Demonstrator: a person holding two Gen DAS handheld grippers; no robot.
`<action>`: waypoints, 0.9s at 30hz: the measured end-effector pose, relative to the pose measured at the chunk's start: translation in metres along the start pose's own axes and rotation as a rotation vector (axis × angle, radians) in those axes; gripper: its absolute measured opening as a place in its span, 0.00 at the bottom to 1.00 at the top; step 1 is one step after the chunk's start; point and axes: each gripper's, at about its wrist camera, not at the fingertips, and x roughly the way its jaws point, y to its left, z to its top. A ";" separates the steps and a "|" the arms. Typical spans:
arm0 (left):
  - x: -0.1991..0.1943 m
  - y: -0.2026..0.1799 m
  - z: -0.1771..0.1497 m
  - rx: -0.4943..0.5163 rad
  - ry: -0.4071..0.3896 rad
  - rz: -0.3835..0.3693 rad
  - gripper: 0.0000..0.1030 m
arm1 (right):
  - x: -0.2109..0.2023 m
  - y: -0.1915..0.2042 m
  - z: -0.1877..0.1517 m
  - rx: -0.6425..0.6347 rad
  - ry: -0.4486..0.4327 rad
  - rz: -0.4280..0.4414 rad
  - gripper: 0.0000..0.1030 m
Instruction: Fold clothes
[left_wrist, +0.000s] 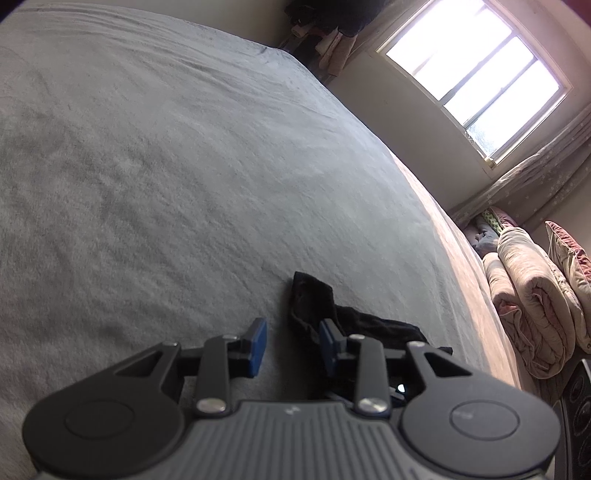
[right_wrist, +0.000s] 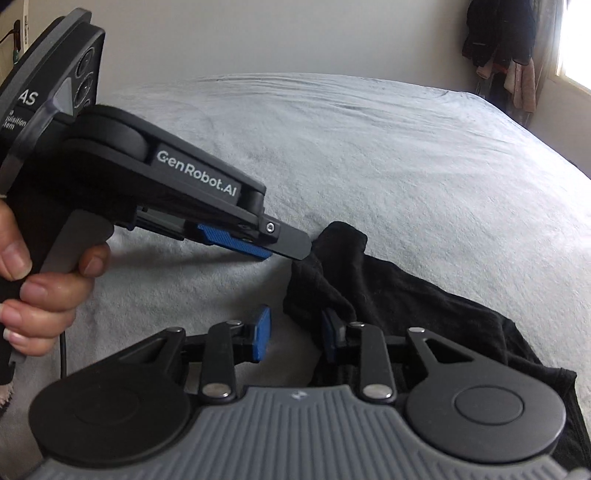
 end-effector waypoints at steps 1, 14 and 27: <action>0.000 0.001 0.000 -0.007 0.001 -0.005 0.32 | 0.000 -0.004 0.001 0.025 0.000 -0.014 0.03; -0.003 0.011 0.002 -0.102 -0.014 -0.055 0.35 | -0.020 -0.053 0.010 0.473 -0.049 0.371 0.03; 0.006 0.003 -0.004 -0.009 -0.064 -0.049 0.35 | -0.048 -0.067 0.003 0.409 -0.091 0.073 0.49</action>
